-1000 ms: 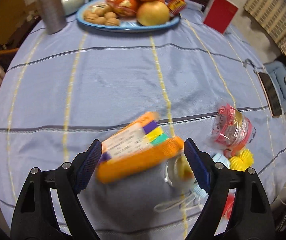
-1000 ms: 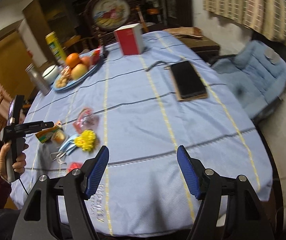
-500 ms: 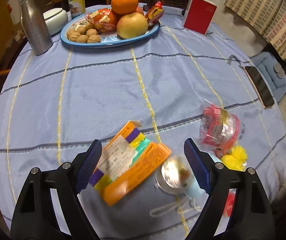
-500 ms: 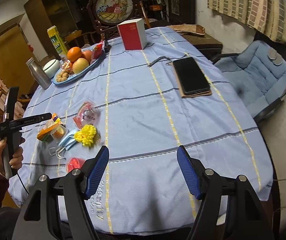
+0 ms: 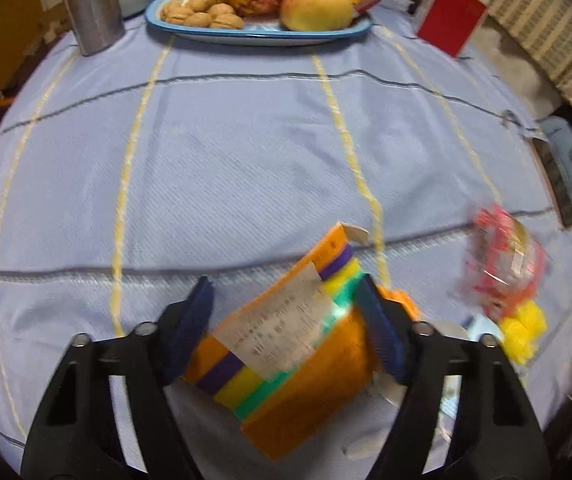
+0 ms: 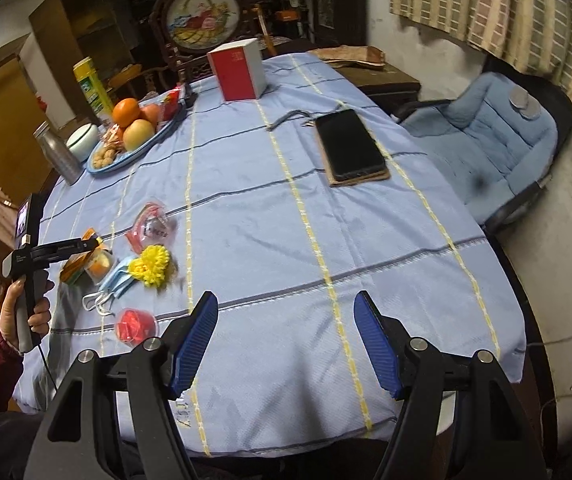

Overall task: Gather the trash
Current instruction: 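Grasp the orange-yellow paper box with the left gripper, then lift the orange-yellow box off the table with the left gripper, then grasp the pink plastic bag with the right gripper while the left holds the box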

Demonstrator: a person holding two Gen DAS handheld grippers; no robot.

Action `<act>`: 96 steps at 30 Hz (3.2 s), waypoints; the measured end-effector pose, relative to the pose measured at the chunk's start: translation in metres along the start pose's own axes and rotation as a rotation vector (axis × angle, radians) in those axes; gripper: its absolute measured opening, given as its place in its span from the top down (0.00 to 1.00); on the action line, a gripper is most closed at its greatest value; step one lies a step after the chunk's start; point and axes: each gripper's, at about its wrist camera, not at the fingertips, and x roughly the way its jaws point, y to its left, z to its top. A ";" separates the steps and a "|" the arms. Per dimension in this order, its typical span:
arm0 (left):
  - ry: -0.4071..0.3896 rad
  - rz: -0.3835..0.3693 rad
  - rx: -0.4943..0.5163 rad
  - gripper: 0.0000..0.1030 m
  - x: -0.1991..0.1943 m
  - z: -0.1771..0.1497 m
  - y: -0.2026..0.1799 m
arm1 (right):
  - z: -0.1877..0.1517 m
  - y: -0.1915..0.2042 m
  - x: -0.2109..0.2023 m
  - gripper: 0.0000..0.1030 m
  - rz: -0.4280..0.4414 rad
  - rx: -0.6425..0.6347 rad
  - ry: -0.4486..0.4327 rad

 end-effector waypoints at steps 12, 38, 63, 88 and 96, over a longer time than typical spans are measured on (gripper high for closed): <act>0.017 -0.105 0.031 0.30 -0.029 -0.054 -0.010 | 0.009 0.038 0.011 0.32 0.071 -0.097 0.018; -0.180 -0.012 -0.056 0.48 -0.105 -0.066 0.012 | 0.011 0.075 0.026 0.32 0.189 -0.157 0.048; -0.352 0.079 -0.236 0.48 -0.205 -0.124 0.030 | 0.057 0.111 0.062 0.29 0.340 -0.192 0.024; -0.323 0.273 -0.483 0.48 -0.239 -0.187 0.021 | 0.074 0.126 0.141 0.29 0.437 -0.264 0.145; -0.306 0.327 -0.545 0.48 -0.251 -0.215 0.026 | 0.078 0.143 0.185 0.28 0.434 -0.224 0.210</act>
